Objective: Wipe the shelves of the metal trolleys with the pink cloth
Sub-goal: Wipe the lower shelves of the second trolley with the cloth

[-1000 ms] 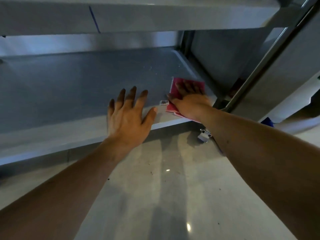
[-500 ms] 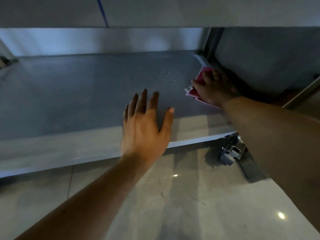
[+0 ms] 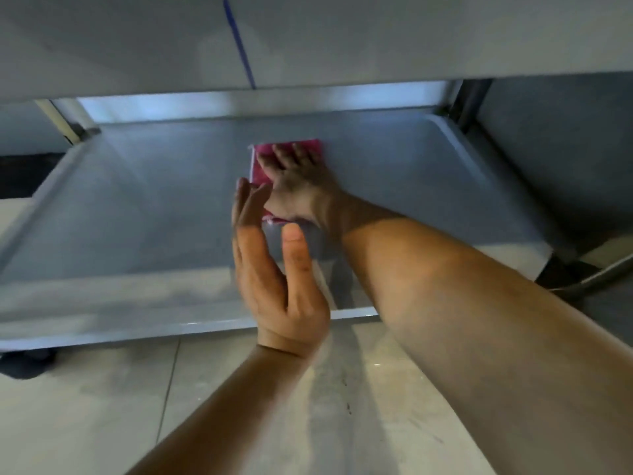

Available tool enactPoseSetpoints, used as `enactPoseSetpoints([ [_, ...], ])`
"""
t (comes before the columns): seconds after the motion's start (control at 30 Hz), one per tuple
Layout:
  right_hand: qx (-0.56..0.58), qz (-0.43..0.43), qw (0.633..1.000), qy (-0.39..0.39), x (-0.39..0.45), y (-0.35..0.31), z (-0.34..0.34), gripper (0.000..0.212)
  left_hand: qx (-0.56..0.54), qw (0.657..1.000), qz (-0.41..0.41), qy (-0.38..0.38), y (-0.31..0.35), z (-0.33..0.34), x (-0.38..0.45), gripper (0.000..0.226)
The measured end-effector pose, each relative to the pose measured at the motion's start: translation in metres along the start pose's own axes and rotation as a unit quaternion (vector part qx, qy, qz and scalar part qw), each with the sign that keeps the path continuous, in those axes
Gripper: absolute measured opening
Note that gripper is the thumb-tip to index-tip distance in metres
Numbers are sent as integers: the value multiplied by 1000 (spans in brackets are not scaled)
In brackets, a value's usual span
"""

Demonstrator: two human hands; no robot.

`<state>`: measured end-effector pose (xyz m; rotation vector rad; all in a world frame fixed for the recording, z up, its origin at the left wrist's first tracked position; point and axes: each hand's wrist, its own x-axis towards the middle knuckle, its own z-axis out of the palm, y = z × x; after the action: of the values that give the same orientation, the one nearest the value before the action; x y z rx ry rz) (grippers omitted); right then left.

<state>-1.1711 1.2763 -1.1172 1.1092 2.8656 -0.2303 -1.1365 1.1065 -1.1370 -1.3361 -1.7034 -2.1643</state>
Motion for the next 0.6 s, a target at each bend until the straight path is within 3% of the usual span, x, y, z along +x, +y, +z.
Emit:
enactPoseSetpoints([
  [0.2,52,75,992,91,24,50,-11,91,29,999,-15,-18,4,2,-3,57],
  [0.43,57,290,949,113,-2,173,-24,100,81,994,-38,-69,11,7,0,60],
  [0.6,56,310,943,108,-12,186,-27,98,91,990,-59,-86,12,9,-1,57],
])
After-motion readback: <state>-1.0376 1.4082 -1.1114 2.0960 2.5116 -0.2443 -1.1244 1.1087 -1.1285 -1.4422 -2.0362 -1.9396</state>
